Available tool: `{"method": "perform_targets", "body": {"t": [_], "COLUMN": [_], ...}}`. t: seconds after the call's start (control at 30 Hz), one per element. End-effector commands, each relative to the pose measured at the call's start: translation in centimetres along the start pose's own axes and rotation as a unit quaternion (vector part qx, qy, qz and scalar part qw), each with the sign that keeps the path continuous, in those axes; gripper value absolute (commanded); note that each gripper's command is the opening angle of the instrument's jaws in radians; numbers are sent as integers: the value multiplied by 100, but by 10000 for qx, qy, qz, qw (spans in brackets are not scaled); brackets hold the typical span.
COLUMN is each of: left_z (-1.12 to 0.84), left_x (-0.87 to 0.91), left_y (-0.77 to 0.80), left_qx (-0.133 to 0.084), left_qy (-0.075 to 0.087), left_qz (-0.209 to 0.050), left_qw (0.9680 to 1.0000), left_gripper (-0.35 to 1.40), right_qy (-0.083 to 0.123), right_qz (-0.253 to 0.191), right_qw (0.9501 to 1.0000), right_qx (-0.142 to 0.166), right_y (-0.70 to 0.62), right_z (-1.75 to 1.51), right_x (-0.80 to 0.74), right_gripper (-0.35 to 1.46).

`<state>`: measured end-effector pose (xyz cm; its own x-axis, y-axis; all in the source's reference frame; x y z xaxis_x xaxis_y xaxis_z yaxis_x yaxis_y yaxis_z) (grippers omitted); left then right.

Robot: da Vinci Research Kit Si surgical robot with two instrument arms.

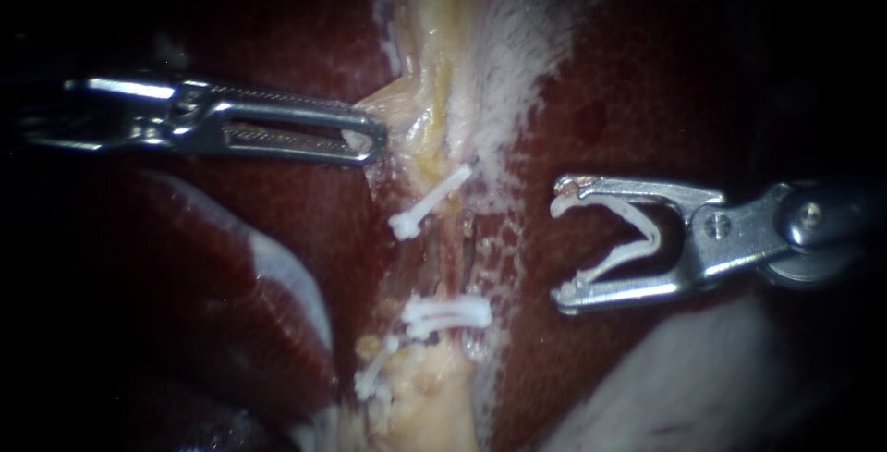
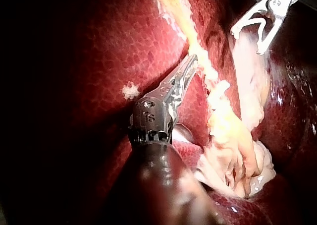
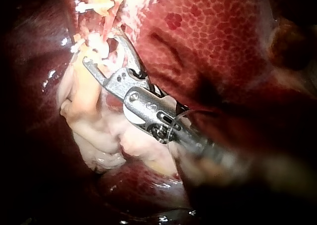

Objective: Clipping third clip right tube

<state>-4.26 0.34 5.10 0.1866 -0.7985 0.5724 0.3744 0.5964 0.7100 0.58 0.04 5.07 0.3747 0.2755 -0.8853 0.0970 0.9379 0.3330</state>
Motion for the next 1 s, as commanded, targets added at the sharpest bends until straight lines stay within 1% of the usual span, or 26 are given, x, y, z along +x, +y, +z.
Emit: {"method": "perform_targets", "body": {"t": [0.03, 0.13, 0.23, 0.43, 0.53, 0.63, 0.77, 0.87, 1.0], "left_z": [0, -2, -4, -19, -29, -37, -46, -53, -66], "left_x": [0, 0, -3, -10, -15, -20, -25, -28, -33], "left_y": [0, 0, 0, -1, -5, -12, -26, -36, -47], "left_qx": [7, 10, 21, 78, 66, 68, 80, 89, 108], "left_qy": [3, 4, 7, 28, 27, -4, -46, -75, -115], "left_qz": [-1, -1, -8, -29, -44, -34, -27, -10, -1], "left_qw": [10000, 10000, 10000, 10000, 10000, 10000, 10000, 9999, 9999], "left_gripper": [-35, -35, -35, -35, -35, -35, -35, -35, -35], "right_qy": [0, -1, -1, 2, 7, 8, 12, 8, 0], "right_qz": [1, 31, 388, 835, 1009, 1167, 1335, 1393, 1454], "right_qw": [10000, 10000, 9992, 9965, 9949, 9931, 9908, 9899, 9890], "right_qx": [0, -1, -9, 1, 35, 63, 202, 258, 261], "right_y": [0, 0, 0, 1, 1, 1, -3, -5, -4], "right_z": [0, 0, 2, 7, 12, 19, 35, 47, 60], "right_x": [0, 0, 1, 2, 2, 0, -9, -15, -20], "right_gripper": [60, 60, 60, 60, 60, 60, 59, 58, 58]}}
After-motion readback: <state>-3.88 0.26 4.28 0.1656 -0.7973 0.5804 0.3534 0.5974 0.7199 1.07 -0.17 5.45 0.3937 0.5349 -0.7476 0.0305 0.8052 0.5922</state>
